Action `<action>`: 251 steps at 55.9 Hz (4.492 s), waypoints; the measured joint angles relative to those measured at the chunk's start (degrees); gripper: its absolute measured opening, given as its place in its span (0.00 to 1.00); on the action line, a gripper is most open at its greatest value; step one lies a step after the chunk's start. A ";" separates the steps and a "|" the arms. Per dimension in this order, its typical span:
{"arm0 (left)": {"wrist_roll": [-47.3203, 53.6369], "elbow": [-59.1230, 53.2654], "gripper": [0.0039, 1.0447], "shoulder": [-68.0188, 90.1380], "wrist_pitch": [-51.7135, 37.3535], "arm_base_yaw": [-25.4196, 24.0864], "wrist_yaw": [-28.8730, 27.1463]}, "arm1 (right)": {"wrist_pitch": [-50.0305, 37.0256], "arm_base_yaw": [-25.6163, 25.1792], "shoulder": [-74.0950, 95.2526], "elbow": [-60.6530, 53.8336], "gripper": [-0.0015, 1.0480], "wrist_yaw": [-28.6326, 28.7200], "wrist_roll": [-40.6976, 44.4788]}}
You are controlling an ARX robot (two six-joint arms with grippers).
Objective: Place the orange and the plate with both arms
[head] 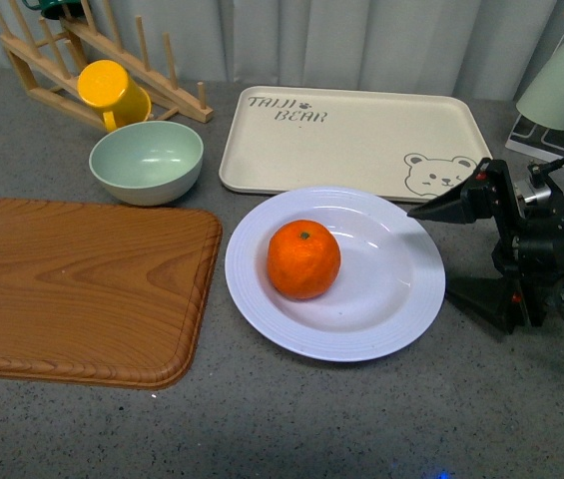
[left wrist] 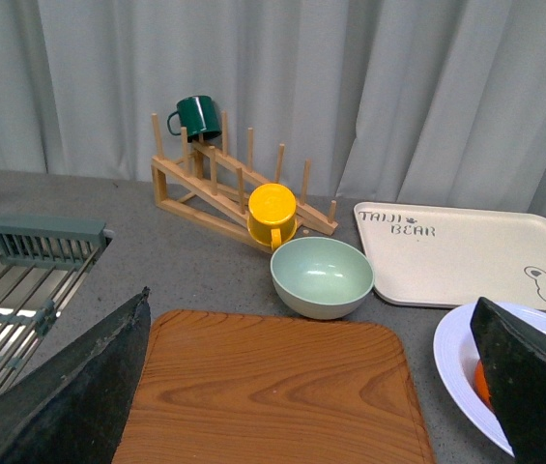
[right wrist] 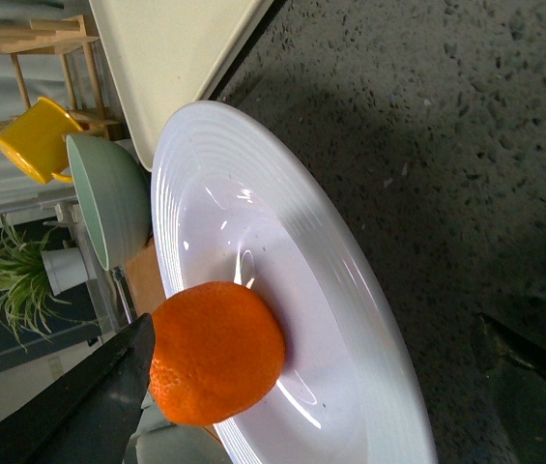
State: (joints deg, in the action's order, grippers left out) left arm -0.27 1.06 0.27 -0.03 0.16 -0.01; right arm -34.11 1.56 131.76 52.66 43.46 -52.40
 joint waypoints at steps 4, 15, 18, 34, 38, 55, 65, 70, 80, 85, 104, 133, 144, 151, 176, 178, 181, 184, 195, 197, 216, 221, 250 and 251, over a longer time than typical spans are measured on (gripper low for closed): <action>0.00 0.00 0.94 0.00 0.00 0.00 0.00 | 0.74 0.74 0.76 1.27 0.91 0.02 -0.04; 0.00 0.00 0.94 0.00 0.00 0.00 0.00 | 1.09 3.02 1.81 2.95 0.80 -0.13 -0.85; 0.00 0.00 0.94 0.00 0.00 0.00 0.00 | 1.64 3.50 1.90 3.23 0.72 -0.52 -0.85; 0.00 0.00 0.94 0.00 0.00 0.00 0.00 | 3.23 3.61 2.71 3.58 0.25 -1.38 -0.52; 0.00 0.00 0.94 0.00 0.00 0.00 0.00 | 3.23 3.45 2.71 3.56 0.13 -1.22 -0.24; 0.00 0.00 0.94 0.00 0.00 0.00 0.00 | -2.86 2.91 2.36 0.33 0.03 -1.14 1.84; 0.00 0.00 0.94 0.00 0.00 0.00 0.00 | -16.39 2.32 0.35 -7.21 0.03 -2.99 3.37; 0.00 0.00 0.94 0.00 0.00 0.00 0.00 | -24.13 2.05 -0.66 -10.71 0.03 -2.78 2.78; 0.00 0.00 0.94 0.00 0.00 0.00 0.00 | -36.11 2.03 -0.94 -11.39 0.03 -8.00 -3.41; 0.00 0.00 0.94 -0.02 0.00 0.00 0.00 | -35.76 3.02 -0.92 -7.65 0.03 -13.18 -6.23; 0.00 0.00 0.94 -0.04 0.00 0.00 0.00 | -26.58 8.83 4.46 7.52 0.03 -26.75 -16.17; 0.00 0.00 0.94 -0.04 0.00 0.00 0.00 | -7.91 14.80 14.73 28.70 0.03 -36.20 -18.95; 0.00 0.00 0.94 -0.04 0.00 0.00 0.00 | -2.16 15.43 17.22 34.60 0.03 -38.29 -19.23; 0.00 0.00 0.94 -0.04 0.00 0.00 0.00 | 1.70 15.63 17.94 37.16 0.06 -39.12 -18.51; 0.00 0.00 0.94 -0.04 0.00 0.00 0.00 | -0.87 14.23 4.17 22.56 0.86 -43.10 -6.62; 0.00 0.00 0.94 -0.04 0.00 0.00 0.00 | -2.01 13.88 1.25 19.89 0.91 -44.15 -4.13; 0.00 0.00 0.94 -0.04 0.00 0.00 0.00 | -3.65 13.33 -3.98 15.17 0.93 -46.77 0.70; 0.00 0.00 0.94 -0.04 0.00 0.00 0.00 | -5.46 12.76 -9.44 10.08 0.91 -49.88 6.01; 0.00 0.00 0.94 -0.04 0.00 0.00 0.00 | -14.95 10.51 -28.59 -11.06 0.91 -58.58 31.26; 0.00 0.00 0.94 -0.04 0.00 0.00 0.00 | -15.61 10.12 -31.47 -14.36 0.91 -59.14 34.71; 0.00 0.00 0.94 -0.04 0.00 0.00 0.00 | -5.99 5.53 -65.99 -41.48 0.91 -60.28 50.14; 0.00 0.00 0.94 -0.04 0.00 0.00 0.00 | -14.51 4.13 -67.73 -44.92 0.83 -53.27 51.19; 0.00 0.00 0.94 -0.04 0.00 0.00 0.00 | -5.38 -1.42 -90.88 -51.98 0.01 -43.56 52.24; 0.00 0.00 0.94 -0.04 0.00 0.00 0.00 | -5.05 -1.42 -91.27 -52.02 0.01 -43.56 52.24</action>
State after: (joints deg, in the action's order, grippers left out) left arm -0.27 1.06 0.23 -0.03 0.16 -0.01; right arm -39.16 0.14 40.49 0.64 -0.10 -0.16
